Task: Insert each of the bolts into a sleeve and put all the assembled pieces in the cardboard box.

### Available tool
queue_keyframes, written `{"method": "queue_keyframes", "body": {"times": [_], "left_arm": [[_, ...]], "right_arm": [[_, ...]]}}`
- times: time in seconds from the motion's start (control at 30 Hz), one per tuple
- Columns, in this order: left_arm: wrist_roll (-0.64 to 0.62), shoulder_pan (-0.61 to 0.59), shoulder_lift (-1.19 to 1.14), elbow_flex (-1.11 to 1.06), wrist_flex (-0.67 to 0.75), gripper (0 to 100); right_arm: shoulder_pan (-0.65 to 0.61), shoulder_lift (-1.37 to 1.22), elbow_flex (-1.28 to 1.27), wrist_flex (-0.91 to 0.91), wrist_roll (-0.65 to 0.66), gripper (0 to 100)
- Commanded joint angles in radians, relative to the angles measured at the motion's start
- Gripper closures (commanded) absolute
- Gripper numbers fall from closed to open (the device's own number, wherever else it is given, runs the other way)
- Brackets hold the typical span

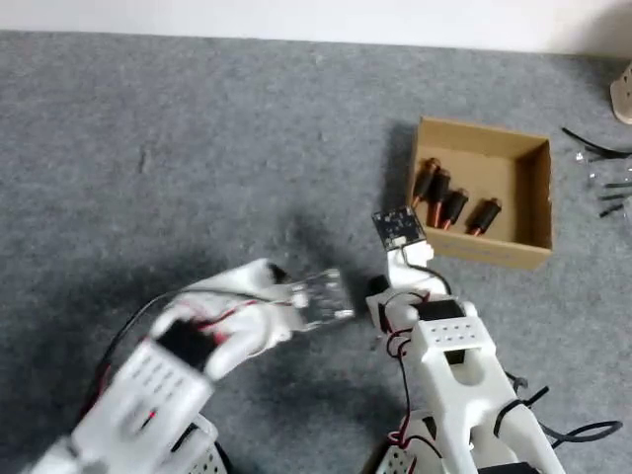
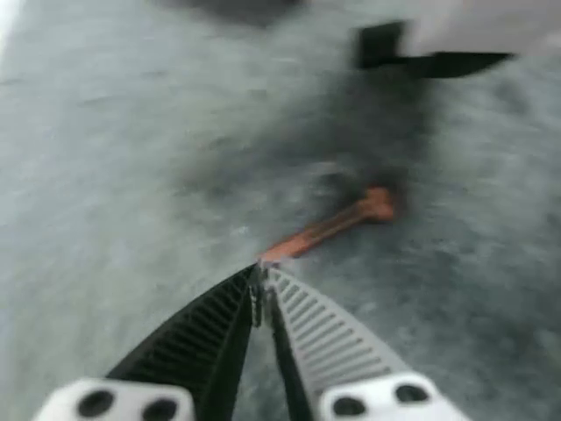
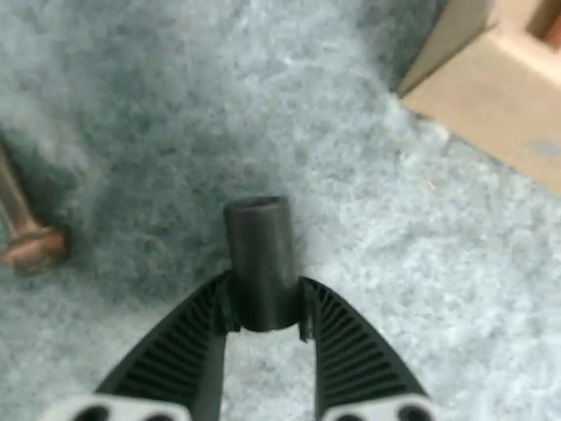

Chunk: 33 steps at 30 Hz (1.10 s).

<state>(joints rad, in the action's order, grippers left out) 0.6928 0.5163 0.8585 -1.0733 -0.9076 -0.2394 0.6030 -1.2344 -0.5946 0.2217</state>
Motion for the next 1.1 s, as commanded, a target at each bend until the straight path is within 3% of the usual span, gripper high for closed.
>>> {"method": "queue_keyframes", "body": {"times": [0.0,0.17,0.33,0.57,1.07], "left_arm": [[0.068,0.059,-0.346,0.183,0.006,85],[0.186,0.058,-0.694,0.323,0.005,83],[0.256,0.038,-0.862,0.447,0.005,83],[0.342,-0.053,-0.99,0.573,-0.011,83],[0.535,-0.058,-1.023,0.595,-0.27,83]], "right_arm": [[0.033,0.031,0.007,0.033,-0.012,98.8],[0.094,0.039,0.01,0.033,-0.017,98.8],[0.105,0.039,0.008,0.035,-0.017,98.8],[0.105,0.038,0.01,0.035,-0.017,98.8],[0.105,0.036,0.008,0.035,-0.017,98.8]]}}
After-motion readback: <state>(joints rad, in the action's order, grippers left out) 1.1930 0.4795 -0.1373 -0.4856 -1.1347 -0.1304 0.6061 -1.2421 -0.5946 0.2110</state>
